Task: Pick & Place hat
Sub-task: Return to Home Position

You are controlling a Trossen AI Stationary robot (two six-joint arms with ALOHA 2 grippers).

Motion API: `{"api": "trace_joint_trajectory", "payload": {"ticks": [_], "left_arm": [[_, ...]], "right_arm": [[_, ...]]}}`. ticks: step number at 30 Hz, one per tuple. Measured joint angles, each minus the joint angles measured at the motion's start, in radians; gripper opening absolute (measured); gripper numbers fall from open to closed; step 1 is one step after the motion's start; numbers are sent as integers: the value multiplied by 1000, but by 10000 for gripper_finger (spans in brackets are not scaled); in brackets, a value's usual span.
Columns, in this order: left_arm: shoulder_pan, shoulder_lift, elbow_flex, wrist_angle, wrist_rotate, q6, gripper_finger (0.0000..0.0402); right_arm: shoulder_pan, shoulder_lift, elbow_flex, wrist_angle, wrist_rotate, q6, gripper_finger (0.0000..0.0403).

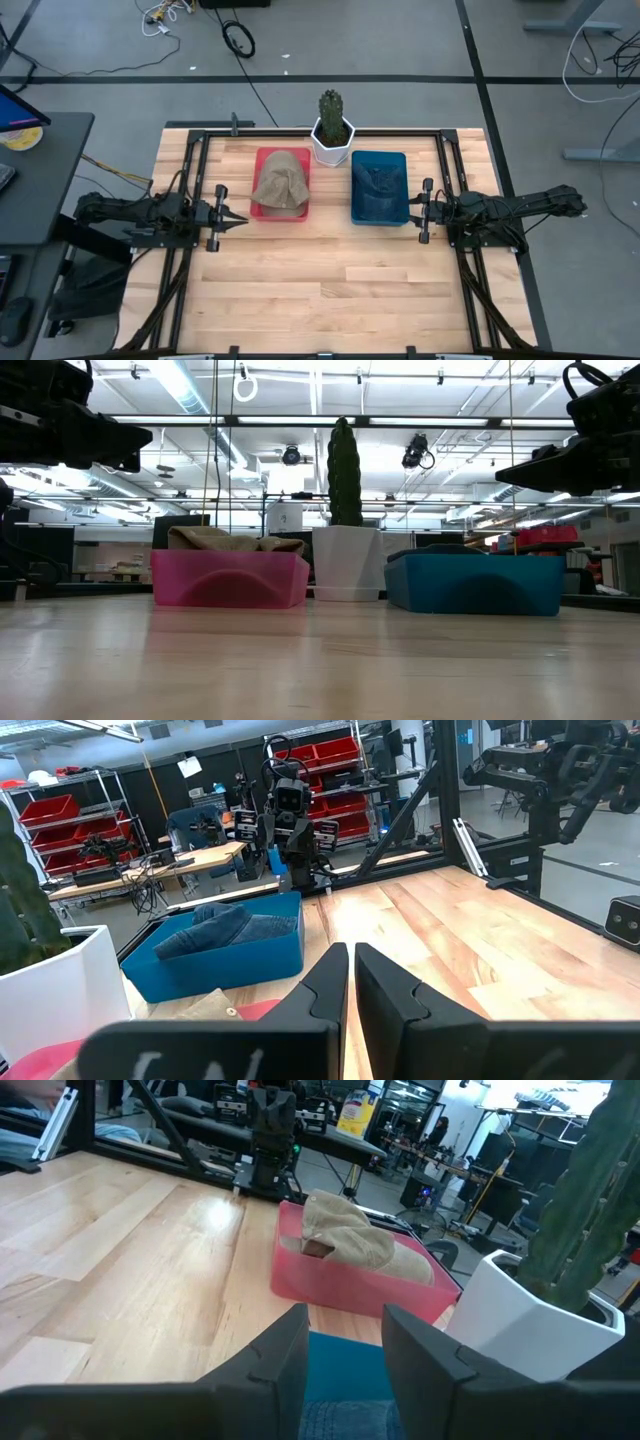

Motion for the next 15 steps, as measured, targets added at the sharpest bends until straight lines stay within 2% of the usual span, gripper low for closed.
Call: {"api": "trace_joint_trajectory", "payload": {"ticks": [8, 15], "left_arm": [[-2, 2, 0, 1, 0, 0, 28], [-29, 72, 0, 4, 1, 0, 28]], "right_arm": [[0, 0, 0, 0, 0, 0, 133], [0, 0, 0, 0, 0, 0, 133]]}}
